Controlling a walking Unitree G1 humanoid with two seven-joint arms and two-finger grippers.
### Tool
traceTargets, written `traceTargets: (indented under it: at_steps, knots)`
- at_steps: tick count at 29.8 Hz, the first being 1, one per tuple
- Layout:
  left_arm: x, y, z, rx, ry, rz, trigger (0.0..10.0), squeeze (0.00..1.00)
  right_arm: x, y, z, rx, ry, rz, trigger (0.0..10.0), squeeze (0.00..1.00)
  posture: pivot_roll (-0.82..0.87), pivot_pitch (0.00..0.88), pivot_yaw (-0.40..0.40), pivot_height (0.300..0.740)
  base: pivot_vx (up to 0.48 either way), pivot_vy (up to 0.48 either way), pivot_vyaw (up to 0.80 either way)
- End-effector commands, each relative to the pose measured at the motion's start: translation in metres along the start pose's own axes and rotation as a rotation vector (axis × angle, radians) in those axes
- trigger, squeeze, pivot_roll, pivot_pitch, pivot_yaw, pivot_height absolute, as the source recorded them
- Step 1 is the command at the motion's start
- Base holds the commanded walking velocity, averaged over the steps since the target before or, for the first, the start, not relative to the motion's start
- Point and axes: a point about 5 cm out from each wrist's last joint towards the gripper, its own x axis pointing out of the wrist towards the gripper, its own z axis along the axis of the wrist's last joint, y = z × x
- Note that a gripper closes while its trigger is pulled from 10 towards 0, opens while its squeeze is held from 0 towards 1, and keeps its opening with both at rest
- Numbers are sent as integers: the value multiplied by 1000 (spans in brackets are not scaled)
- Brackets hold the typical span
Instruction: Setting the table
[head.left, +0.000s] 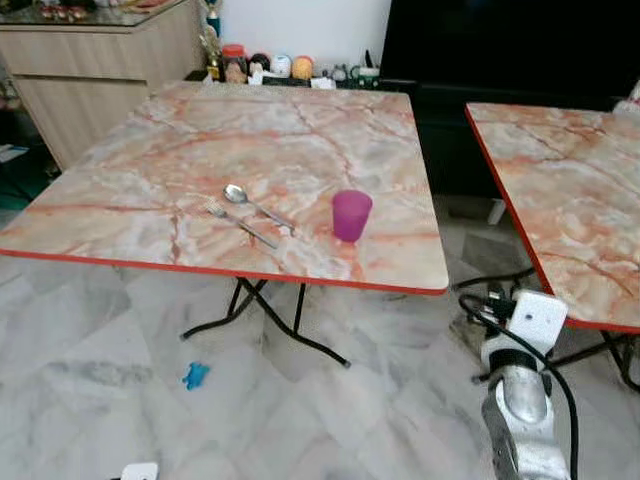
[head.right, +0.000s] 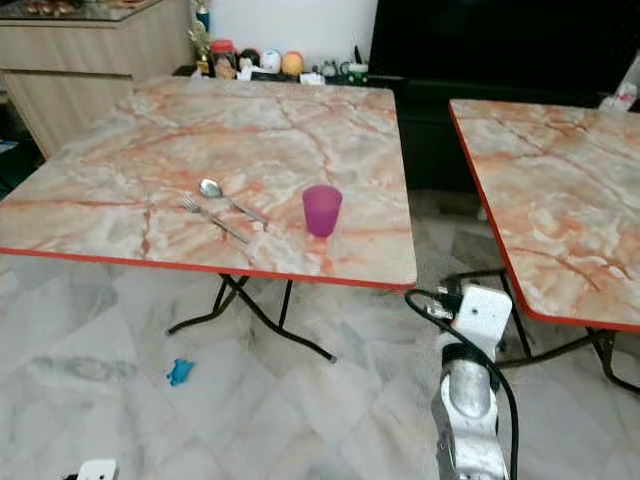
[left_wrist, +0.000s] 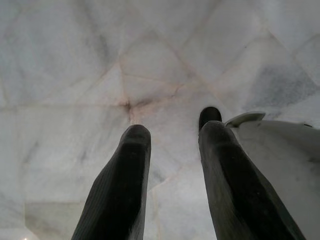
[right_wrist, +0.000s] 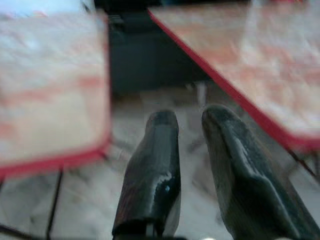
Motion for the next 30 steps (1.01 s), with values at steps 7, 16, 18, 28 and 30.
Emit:
traceTargets:
  at_steps: [7, 16, 18, 28, 30]
  knots:
    - [0, -3, -1, -3, 5, 0, 10000, 0, -19, -6, -81, -21, 379, 80, 10000, 0, 33, 1, -11, 736, 0, 0, 0]
    - [0, -3, 0, -29, -22, 17, 10000, 0, -75, -3, -145, -98, 746, 192, 10000, 0, 46, 0, -15, 736, 0, 0, 0]
    - [0, -3, 0, -40, -33, 19, 10000, 0, -83, -5, -151, -115, 786, 193, 10000, 0, 58, 1, -17, 736, 0, 0, 0]
    - [-2, -1, 10, -25, -149, 55, 10000, 0, -92, -9, -157, -78, 799, 153, 10000, 0, 41, 0, -9, 736, 0, 0, 0]
    - [-2, -1, 13, -18, -193, 66, 10000, 0, -92, -10, -157, -68, 804, 141, 10000, 0, 55, 0, -13, 736, 0, 0, 0]
